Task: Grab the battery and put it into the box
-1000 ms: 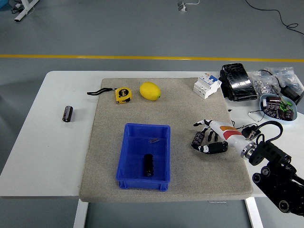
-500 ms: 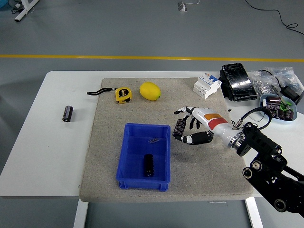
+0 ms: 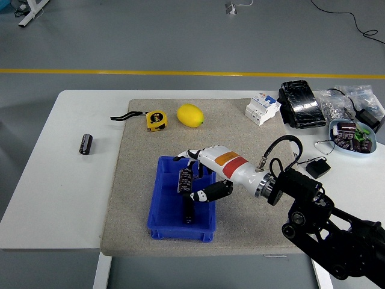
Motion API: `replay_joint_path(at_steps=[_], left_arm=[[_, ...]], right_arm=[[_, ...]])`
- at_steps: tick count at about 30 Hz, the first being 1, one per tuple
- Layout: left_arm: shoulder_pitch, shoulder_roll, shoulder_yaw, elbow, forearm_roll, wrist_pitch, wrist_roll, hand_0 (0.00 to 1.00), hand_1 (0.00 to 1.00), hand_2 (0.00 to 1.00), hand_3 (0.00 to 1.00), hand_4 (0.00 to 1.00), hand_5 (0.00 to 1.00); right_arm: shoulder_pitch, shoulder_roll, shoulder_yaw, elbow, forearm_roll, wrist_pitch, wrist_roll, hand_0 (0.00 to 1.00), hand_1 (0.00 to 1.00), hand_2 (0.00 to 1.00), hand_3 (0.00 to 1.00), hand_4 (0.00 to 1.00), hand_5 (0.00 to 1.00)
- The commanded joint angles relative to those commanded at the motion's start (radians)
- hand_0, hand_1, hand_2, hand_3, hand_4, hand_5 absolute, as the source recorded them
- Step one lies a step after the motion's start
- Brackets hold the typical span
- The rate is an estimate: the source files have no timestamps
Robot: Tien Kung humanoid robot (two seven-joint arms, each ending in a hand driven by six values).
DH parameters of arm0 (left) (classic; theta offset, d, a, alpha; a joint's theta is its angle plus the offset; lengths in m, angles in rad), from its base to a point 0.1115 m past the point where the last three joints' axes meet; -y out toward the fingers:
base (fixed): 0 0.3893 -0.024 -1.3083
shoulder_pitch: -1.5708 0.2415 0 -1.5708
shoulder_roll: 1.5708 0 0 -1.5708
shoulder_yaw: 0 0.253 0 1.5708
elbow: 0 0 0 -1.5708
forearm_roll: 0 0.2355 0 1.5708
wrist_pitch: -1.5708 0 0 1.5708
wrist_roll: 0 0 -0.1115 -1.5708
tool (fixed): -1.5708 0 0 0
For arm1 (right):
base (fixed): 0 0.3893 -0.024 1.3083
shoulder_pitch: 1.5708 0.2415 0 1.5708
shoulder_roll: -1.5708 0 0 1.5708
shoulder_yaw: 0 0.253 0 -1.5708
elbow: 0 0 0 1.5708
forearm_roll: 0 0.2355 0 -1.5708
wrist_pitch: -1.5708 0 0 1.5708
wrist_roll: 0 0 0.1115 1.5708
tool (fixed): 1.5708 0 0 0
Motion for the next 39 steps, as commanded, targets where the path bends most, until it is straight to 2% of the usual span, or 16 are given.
replay_joint_path(at_steps=[2,3,8,9,18,26,27,31,35,39], left_arm=[[-0.001,0.000,0.003,0.000,-0.005,0.001,-0.002,0.738,0.689,0.734,0.626,0.659,0.662],[-0.001,0.001,0.006,0.000,-0.009,0.002,-0.002,0.738,0.689,0.734,0.625,0.658,0.660],[0.000,0.001,0.019,-0.002,-0.036,0.008,-0.006,0.738,0.689,0.734,0.625,0.658,0.660],[0.000,0.001,0.018,-0.002,-0.035,0.008,-0.006,0.739,0.689,0.733,0.624,0.660,0.661],[0.001,-0.001,0.013,0.000,-0.030,0.009,-0.005,0.739,0.688,0.733,0.623,0.660,0.657],[0.002,-0.004,0.008,0.001,-0.028,0.010,-0.004,0.739,0.689,0.731,0.624,0.660,0.655],[0.002,-0.004,0.007,0.001,-0.027,0.010,-0.004,0.739,0.687,0.731,0.624,0.658,0.652],[0.000,-0.005,0.001,0.001,-0.016,0.008,0.000,0.739,0.687,0.731,0.624,0.658,0.652],[-0.001,-0.005,0.001,0.001,-0.015,0.008,0.001,0.738,0.687,0.730,0.623,0.655,0.649],[-0.003,-0.005,0.002,0.002,-0.018,0.009,0.000,0.737,0.687,0.728,0.623,0.655,0.648]], right_arm=[[-0.001,-0.003,-0.002,-0.009,-0.001,0.004,0.006,0.422,0.570,0.807,0.876,0.948,0.303],[-0.001,-0.004,-0.001,-0.012,0.002,0.004,0.006,0.717,0.744,0.921,0.961,0.998,0.336],[-0.003,-0.011,0.007,-0.017,0.022,-0.001,0.006,0.717,0.744,0.921,0.961,0.998,0.336],[-0.003,-0.012,0.010,-0.017,0.023,-0.002,0.006,0.773,0.785,0.946,0.986,0.998,0.361],[-0.013,-0.016,0.043,-0.018,0.021,-0.011,0.007,0.777,0.786,0.947,0.984,0.998,0.345],[-0.037,-0.025,0.149,-0.034,0.045,-0.034,0.013,0.775,0.781,0.945,0.982,0.998,0.341],[-0.042,-0.028,0.167,-0.039,0.062,-0.040,0.009,0.778,0.785,0.938,0.975,0.998,0.375],[-0.067,-0.043,0.226,-0.048,0.164,-0.049,0.012,0.778,0.785,0.938,0.975,0.998,0.375],[-0.110,-0.061,0.284,-0.049,0.330,-0.049,0.033,0.767,0.778,0.925,0.972,0.998,0.387],[-0.168,-0.061,0.366,-0.047,0.492,-0.043,0.044,0.763,0.773,0.912,0.970,0.998,0.408]])
